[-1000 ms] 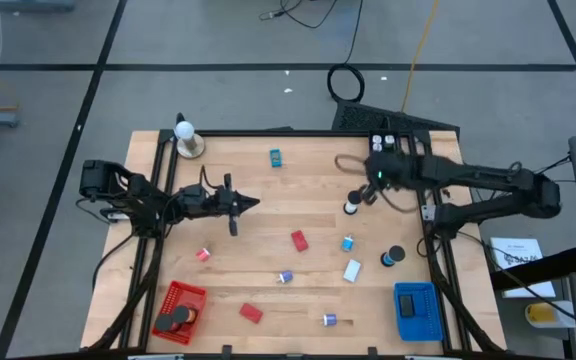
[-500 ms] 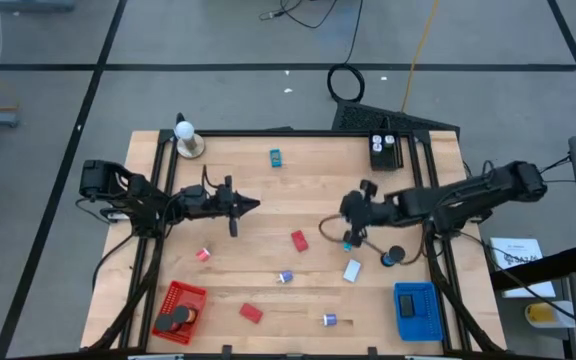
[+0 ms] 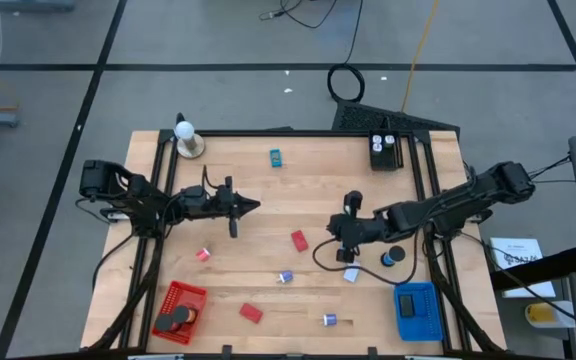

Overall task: Pick & Place Office items
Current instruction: Put the white digital clock into the blue bin

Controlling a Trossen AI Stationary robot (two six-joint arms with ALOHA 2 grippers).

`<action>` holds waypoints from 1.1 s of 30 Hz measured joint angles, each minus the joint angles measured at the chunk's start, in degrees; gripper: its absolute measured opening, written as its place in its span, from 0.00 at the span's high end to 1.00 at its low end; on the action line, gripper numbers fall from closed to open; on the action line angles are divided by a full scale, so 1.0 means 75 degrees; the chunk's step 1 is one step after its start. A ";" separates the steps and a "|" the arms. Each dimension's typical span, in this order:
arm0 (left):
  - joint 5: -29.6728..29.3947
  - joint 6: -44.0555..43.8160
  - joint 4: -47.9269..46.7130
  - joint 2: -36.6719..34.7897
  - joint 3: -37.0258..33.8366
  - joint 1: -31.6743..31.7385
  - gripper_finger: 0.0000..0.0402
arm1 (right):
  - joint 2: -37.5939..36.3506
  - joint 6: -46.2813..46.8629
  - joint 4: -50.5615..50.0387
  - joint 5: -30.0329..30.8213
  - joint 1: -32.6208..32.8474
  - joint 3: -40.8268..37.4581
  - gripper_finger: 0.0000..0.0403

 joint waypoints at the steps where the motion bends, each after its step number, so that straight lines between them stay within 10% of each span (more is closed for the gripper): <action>1: -0.0001 0.0002 0.0000 0.0000 0.0000 0.0000 0.92 | -0.0011 0.0000 0.0054 0.0003 -0.0002 0.0000 0.94; 17: -0.0002 0.0017 0.0006 0.0000 0.0000 0.0000 0.90 | 0.0705 -0.0618 -0.0080 0.0004 0.0147 0.0762 0.74; 33: -0.0003 0.0015 0.0006 0.0000 0.0000 0.0000 0.90 | 0.2919 -0.1931 -0.4393 -0.0851 0.1085 0.2911 0.39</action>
